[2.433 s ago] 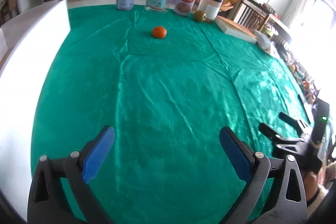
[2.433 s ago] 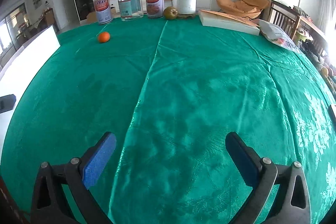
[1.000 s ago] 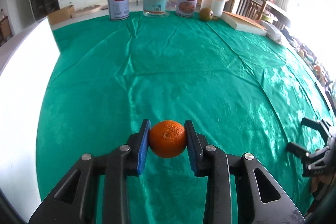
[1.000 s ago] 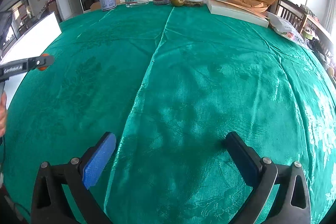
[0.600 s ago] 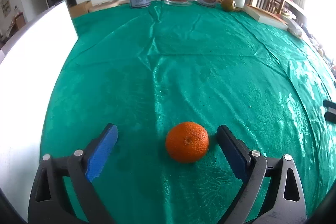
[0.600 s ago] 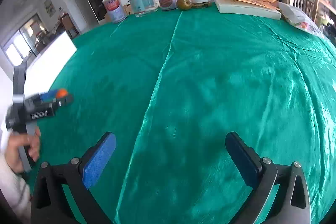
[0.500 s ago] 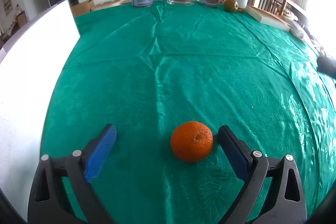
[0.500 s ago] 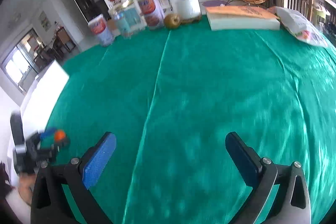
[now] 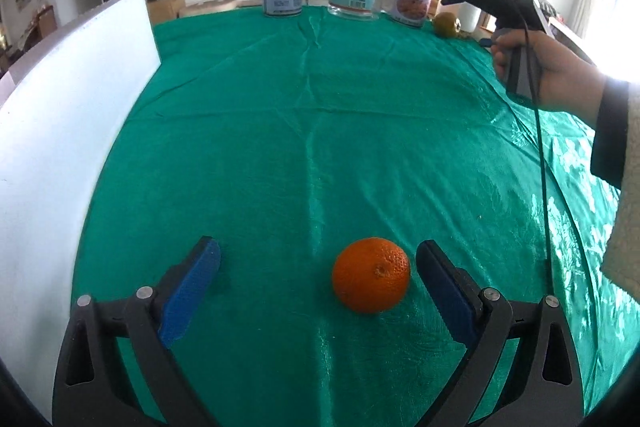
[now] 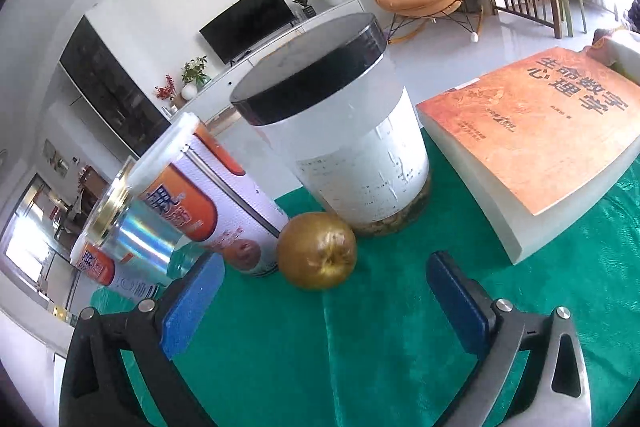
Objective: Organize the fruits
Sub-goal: 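Set the orange down with the left tool while the right tool grasps the brown round fruit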
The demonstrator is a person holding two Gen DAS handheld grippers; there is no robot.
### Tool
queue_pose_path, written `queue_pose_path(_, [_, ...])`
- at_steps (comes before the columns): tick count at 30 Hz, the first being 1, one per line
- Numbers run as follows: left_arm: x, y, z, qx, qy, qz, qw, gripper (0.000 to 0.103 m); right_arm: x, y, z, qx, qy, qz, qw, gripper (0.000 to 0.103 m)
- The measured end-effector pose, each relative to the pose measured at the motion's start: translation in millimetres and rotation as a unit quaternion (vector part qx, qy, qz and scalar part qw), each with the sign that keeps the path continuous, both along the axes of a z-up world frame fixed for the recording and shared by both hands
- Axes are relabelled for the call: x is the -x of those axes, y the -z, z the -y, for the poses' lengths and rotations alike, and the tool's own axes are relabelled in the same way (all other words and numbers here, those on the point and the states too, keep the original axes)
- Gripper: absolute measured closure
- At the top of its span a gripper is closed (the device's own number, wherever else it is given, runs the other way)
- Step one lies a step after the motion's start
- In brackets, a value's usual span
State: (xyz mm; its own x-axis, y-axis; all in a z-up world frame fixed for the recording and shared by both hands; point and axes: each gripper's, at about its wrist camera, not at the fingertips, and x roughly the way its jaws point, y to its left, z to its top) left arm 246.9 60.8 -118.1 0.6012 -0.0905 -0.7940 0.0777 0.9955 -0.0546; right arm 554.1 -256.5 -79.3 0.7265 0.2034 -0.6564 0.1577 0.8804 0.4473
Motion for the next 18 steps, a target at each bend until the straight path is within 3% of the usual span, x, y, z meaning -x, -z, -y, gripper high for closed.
queue_pose_path(4, [0.0, 0.0, 1.4, -0.004, 0.001, -0.001, 1.0000, 0.004, -9.8, 10.2, 7.2, -0.004, 0.020, -0.012, 1.000, 0.014])
queue_pose_path(7, [0.5, 0.0, 0.8, -0.002, 0.000, 0.000, 1.0000, 0.004, -15.3, 13.1, 14.3, -0.035, 0.010, 0.000, 0.999, 0.029])
queue_pose_path(9, [0.2, 0.2, 1.5, -0.006, 0.000, -0.001, 1.0000, 0.004, -15.5, 11.0, 19.2, -0.058, -0.012, 0.008, 0.998, 0.054])
queue_pose_path(13, [0.4, 0.4, 2.3, -0.011, -0.001, -0.002, 0.9999, 0.004, -9.1, 4.7, 10.9, -0.035, -0.051, -0.004, 0.998, 0.056])
queue_pose_path(18, [0.5, 0.5, 3.2, -0.017, -0.001, -0.004, 0.9999, 0.004, 37.9, -4.9, 13.5, -0.025, -0.092, -0.010, 0.995, 0.056])
